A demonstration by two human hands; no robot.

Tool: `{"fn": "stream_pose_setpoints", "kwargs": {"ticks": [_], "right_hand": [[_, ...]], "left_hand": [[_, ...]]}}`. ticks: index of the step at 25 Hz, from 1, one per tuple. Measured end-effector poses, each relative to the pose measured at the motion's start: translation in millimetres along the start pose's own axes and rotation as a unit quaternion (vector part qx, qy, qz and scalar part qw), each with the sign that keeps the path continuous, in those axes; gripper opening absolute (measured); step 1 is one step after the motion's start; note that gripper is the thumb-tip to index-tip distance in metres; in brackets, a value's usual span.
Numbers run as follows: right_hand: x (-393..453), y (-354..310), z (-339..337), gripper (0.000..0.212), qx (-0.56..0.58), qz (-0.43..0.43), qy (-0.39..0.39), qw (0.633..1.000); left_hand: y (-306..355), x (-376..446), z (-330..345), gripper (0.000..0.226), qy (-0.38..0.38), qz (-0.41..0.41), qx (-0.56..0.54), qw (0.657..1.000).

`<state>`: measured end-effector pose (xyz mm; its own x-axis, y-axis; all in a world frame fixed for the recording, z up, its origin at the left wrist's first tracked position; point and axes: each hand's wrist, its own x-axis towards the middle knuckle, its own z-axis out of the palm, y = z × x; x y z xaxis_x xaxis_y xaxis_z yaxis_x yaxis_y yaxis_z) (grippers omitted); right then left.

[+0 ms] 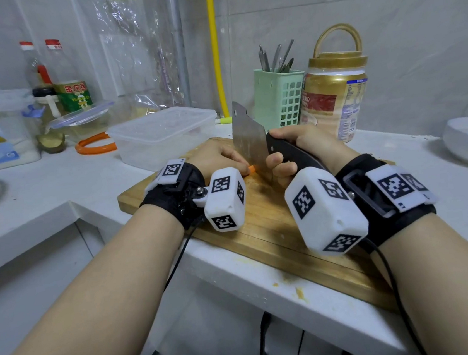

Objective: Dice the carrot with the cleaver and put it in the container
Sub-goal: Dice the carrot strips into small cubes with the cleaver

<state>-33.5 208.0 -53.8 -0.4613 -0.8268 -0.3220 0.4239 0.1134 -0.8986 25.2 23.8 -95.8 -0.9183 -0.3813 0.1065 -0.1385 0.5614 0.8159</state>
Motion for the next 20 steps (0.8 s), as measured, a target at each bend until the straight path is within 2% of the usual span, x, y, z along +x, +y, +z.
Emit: {"fn": "stream_pose_setpoints", "kwargs": {"ticks": [7,11,15,20], "right_hand": [[6.1,6.5,3.5,0.023,-0.044,-0.013,0.005,0.999],[4.7,7.7,-0.3,0.025,-0.026,-0.038,-0.024,0.999],[6.4,7.5,-3.5,0.02,0.012,-0.041,-0.02,0.999],[2.7,7.2,-1.7,0.025,0.046,-0.046,-0.026,0.998]], "left_hand": [[1.6,-1.9,2.4,0.007,-0.01,0.002,-0.025,1.0],[0.9,-1.2,0.8,0.004,-0.006,0.003,-0.008,1.0],[1.5,-0.9,1.5,0.012,0.003,-0.002,-0.002,1.0],[-0.3,0.4,0.9,0.01,-0.003,-0.001,0.006,1.0]]}}
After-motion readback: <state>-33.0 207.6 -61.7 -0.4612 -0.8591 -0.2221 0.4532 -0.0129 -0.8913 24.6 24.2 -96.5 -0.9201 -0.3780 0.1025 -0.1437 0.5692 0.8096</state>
